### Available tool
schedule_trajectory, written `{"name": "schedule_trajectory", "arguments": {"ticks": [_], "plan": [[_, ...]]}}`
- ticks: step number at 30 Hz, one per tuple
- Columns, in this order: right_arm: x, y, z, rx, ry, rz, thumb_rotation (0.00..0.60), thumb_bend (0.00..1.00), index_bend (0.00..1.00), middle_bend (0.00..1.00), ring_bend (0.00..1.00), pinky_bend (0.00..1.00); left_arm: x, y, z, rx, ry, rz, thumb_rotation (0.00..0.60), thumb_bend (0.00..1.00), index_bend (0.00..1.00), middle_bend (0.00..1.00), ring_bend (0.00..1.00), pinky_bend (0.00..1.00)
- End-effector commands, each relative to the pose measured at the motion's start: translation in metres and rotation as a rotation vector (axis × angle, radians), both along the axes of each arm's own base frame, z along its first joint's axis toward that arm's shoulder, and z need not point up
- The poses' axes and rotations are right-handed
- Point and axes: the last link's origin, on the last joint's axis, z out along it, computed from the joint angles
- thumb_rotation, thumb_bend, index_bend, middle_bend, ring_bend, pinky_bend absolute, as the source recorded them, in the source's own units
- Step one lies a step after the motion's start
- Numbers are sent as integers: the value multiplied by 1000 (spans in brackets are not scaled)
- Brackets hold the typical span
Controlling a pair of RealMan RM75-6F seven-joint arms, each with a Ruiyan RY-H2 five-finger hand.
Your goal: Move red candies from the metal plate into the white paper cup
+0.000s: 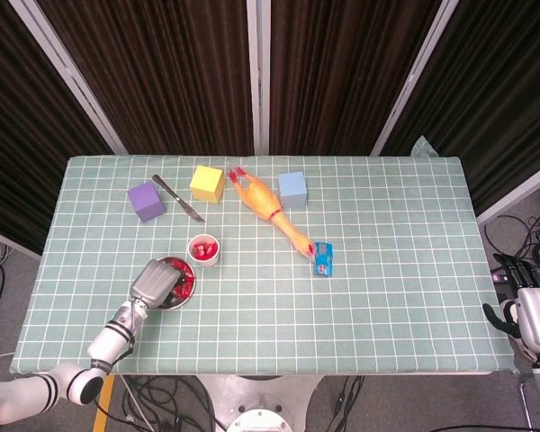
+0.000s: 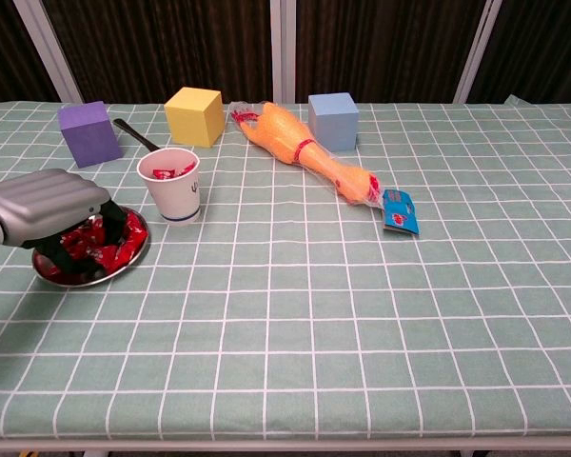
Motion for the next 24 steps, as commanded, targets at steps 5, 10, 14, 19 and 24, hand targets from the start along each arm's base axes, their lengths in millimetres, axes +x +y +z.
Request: {"name": "schedule_trajectory", "arguments": {"ticks": [5,10,14,19,24], "plan": [[1,-1,0,0,0,3,600,214,111,141,142,426,0,2,4,16,-44,7,600,425,688,692,887,1000],[1,-1,0,1,0,5,600,214,111,141,142,426,1,4,14,24,-86,21,600,451,698,710,890,1000],[1,-1,-1,2,0,6,600,214,111,142,142,426,6,5,30,31,-141,40,600,450,698,711,890,1000],[2,-1,-1,2,-1,9,600,214,111,141,142,426,19,10,55,60,-188,28,600,448,698,711,890,1000],[1,-1,-1,3,-1,8,600,214,111,141,142,426,42,21,76,84,-229,-6,600,446,698,711,890,1000]]}}
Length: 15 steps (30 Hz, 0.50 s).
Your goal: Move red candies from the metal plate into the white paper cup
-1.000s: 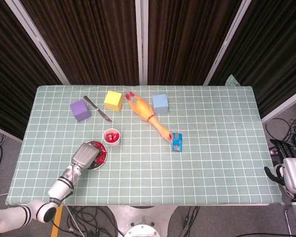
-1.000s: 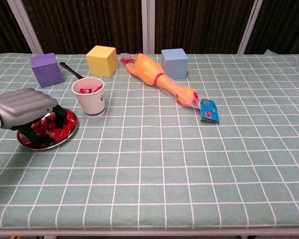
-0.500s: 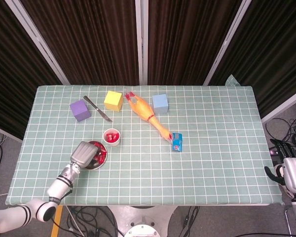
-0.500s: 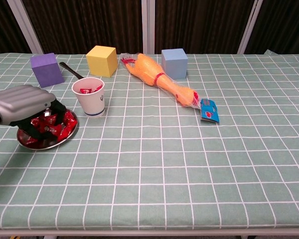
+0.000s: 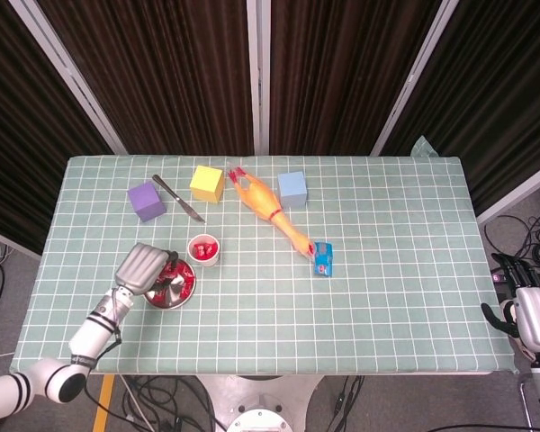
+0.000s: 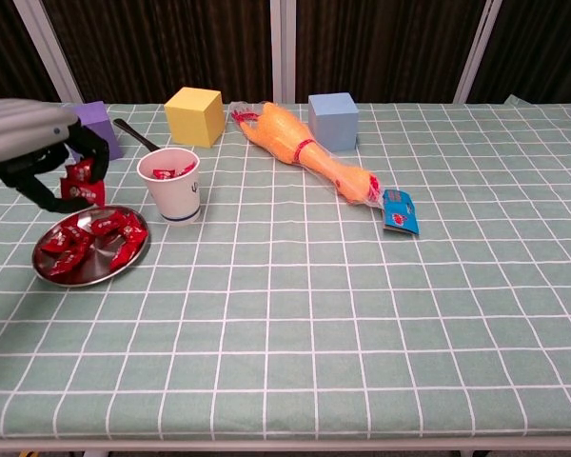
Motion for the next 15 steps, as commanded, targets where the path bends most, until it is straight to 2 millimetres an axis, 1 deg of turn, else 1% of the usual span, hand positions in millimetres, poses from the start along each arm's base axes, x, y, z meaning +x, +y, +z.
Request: {"name": "schedule_trajectory", "arguments": {"ticks": [1,4,10,15], "plan": [[0,0,0,0,0,1,600,214,111,141,142,426,18,11,13,20,-24,-26,600,446,698,711,890,1000],[0,0,1,-3,0,1,600,214,111,141,142,426,34,21,14,14,-24,-49,600,446,698,711,890,1000],[-2,1,2,-6,2,-7,600,214,111,141,142,426,61,43,3,-14,-5,-70,600,446,697,711,890,1000],[-4,1,3,-8,3,-16,600,214,111,141,142,426,71,55,-8,-30,22,-65,600,445,696,709,890,1000]]}}
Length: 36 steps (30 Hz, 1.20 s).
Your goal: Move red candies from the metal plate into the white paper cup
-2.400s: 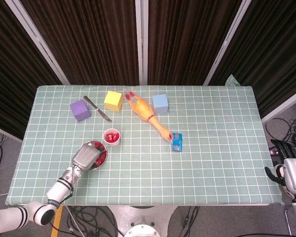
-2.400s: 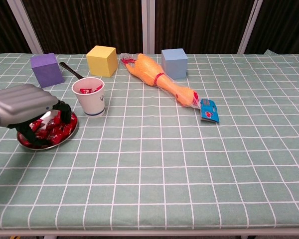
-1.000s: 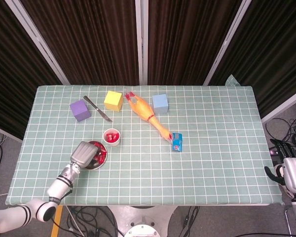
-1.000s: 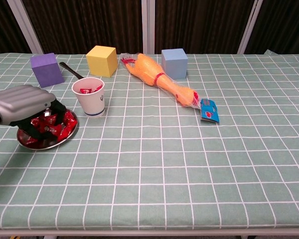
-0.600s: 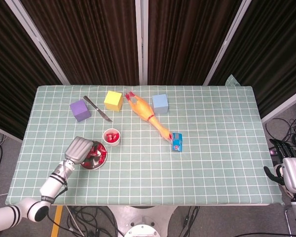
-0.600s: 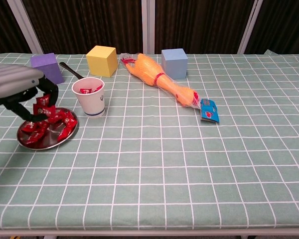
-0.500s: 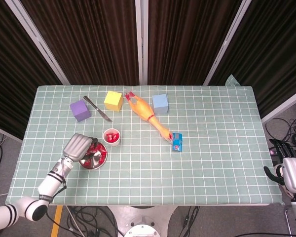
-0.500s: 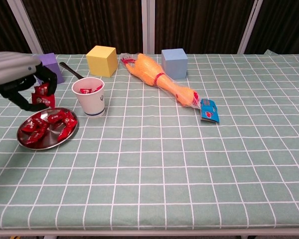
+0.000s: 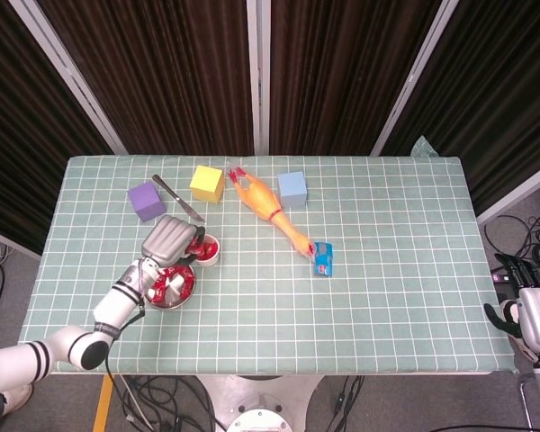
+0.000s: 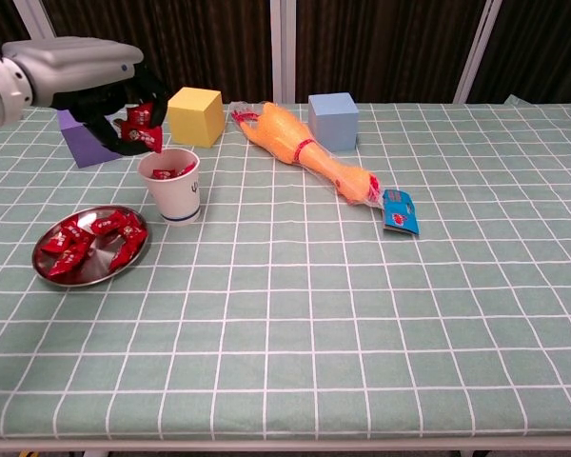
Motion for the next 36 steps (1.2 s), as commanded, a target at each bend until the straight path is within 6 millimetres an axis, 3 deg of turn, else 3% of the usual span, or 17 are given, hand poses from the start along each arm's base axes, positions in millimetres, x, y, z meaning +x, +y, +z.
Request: {"name": "schedule_trajectory", "arguments": {"ticks": [1,17,36], "plan": [[-1,0,0,-1,0,-3,600,214,111,141,142,426,6,8,-7,-6,16,3,600,445,694,708,890,1000],[-5,-1,0,2,-2,-19,600,214,111,141,142,428,8,17,-27,-17,96,7,600,445,613,644,885,1000],[-7,0,0,-2,-3,-21,600,214,111,142,142,429,9,10,-29,-24,138,-10,600,452,500,550,870,1000]]}}
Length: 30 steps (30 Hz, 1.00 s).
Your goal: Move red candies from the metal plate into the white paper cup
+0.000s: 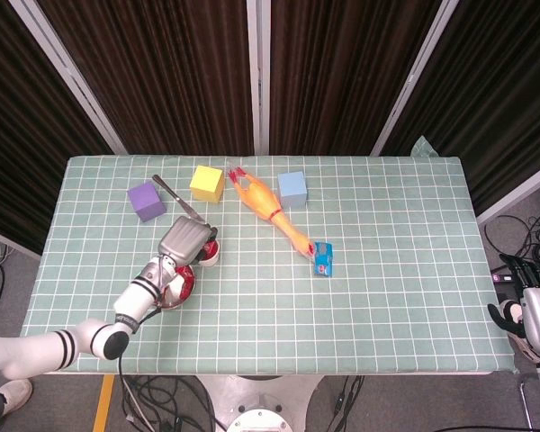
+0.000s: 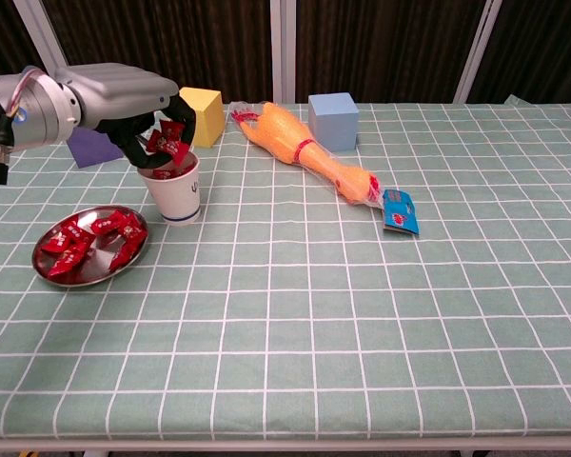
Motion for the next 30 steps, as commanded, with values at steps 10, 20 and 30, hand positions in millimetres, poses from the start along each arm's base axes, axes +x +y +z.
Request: {"name": "schedule_trajectory", "arguments": {"ticks": [10,20,30], "plan": [[2,-1,-1,2,1,4,600,222,111,142,142,429,-6,-2,1,8,24,12,600,449,411,496,863,1000],[3,1,0,-4,2,5,600,224,111,143,142,431,-10,-4,4,28,16,22,600,398,372,450,859,1000],[6,-2,0,-2,4,16,600,225,111,143,143,431,-35,-20,54,158,-116,91,600,338,370,438,832,1000]]}}
